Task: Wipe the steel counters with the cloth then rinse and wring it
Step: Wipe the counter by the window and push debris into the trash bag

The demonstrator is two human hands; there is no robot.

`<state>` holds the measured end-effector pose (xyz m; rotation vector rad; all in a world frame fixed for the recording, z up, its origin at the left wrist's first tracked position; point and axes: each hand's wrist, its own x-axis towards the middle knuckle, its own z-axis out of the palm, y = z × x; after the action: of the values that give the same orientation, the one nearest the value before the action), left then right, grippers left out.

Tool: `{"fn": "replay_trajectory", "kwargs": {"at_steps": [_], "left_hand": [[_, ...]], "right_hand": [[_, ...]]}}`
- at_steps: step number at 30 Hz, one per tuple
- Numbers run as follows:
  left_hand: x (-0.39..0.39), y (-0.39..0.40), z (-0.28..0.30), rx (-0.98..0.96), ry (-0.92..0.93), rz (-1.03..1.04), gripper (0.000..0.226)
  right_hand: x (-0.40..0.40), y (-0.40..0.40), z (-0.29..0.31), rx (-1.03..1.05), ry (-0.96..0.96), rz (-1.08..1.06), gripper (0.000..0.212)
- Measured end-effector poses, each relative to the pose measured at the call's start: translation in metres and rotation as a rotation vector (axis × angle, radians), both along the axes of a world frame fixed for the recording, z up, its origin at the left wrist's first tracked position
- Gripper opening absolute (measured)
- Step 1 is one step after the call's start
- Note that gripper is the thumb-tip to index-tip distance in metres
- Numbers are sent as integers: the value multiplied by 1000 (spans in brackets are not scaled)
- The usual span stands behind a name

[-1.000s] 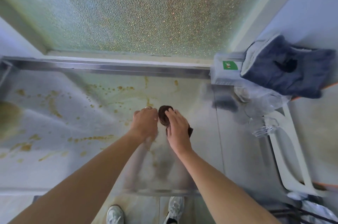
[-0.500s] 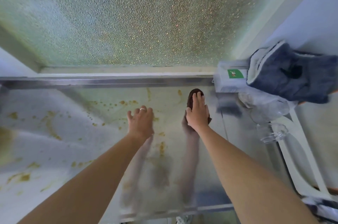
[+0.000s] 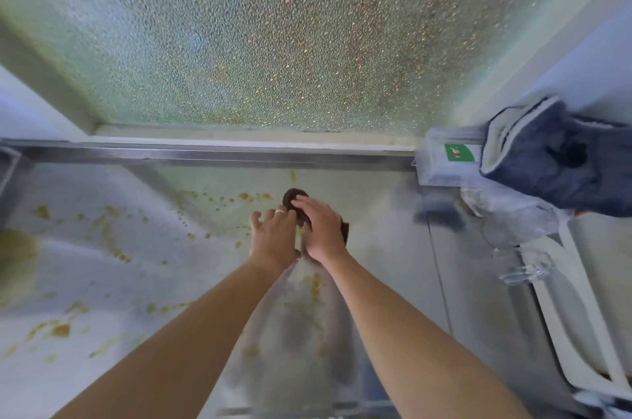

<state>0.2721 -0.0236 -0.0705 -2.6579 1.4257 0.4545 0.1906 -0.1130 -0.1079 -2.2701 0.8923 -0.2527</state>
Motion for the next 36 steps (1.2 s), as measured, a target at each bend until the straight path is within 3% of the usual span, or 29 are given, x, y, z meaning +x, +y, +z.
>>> {"fn": "replay_trajectory", "kwargs": {"at_steps": [5,9,13,21,30,34,36], "left_hand": [[14,14,4,14,-26,7,70],[38,25,9,136,-36,46,73],[46,30,6,153,-27,4,76],[50,32,-3,87,-52,0,70],[51,37,-12,22,-40,16,66],[46,42,-15,39,21,81,93],[42,46,-15,18,18,110,91]], "right_hand": [[-34,-19,15,-214,-120,-181,47],[-78,-48,-7,-392,103,-232,43],[-58,-41,-28,-302,202,-199,63],[45,-44,-26,-206,241,-46,68],[62,3,-28,-96,45,176,61],[43,25,-25,-48,-40,139,56],[35,43,-21,-8,-110,95,54]]}}
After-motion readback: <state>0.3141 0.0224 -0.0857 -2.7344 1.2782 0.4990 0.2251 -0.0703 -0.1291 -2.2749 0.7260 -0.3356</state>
